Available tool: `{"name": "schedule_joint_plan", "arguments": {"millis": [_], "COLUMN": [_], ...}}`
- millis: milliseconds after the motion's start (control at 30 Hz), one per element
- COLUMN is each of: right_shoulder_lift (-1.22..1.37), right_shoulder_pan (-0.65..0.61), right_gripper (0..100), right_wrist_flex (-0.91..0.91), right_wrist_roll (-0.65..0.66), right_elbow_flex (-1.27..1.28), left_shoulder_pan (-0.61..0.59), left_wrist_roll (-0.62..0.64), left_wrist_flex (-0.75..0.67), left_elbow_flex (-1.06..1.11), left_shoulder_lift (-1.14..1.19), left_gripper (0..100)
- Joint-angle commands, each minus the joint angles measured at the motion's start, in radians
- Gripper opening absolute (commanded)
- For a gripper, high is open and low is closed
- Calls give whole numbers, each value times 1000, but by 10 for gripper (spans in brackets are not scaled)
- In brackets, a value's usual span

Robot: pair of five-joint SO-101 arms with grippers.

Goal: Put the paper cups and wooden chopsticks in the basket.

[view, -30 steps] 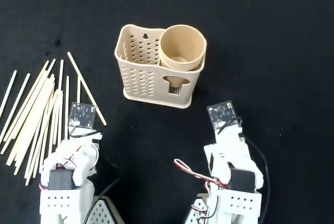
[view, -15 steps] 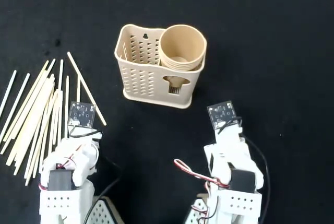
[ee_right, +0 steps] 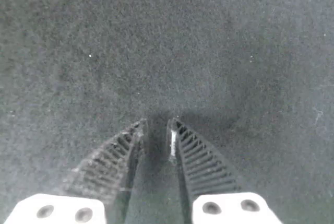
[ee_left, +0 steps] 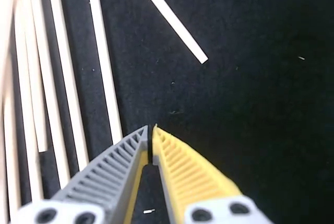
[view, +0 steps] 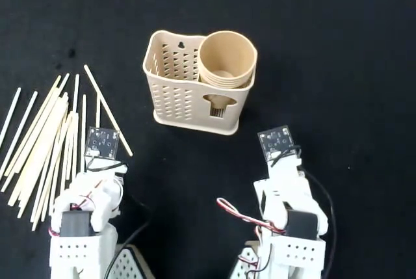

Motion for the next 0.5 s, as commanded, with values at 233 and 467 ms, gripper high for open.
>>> {"name": "schedule_joint_plan", "arguments": {"millis": [233, 467], "right_shoulder_lift": [-74, -74], "right_shoulder_pan": [8, 8], "right_gripper": [82, 82], "right_wrist_flex": [8, 8], "right_wrist_roll": [3, 3], "right_elbow_flex": [-1, -1], "left_shoulder_pan": [1, -137], "left_wrist_roll": [3, 2], "left_wrist_flex": [-8, -23], "left_elbow_flex": [-68, -219], "left_shoulder_lift": [-8, -8], "left_gripper": [29, 30]}}
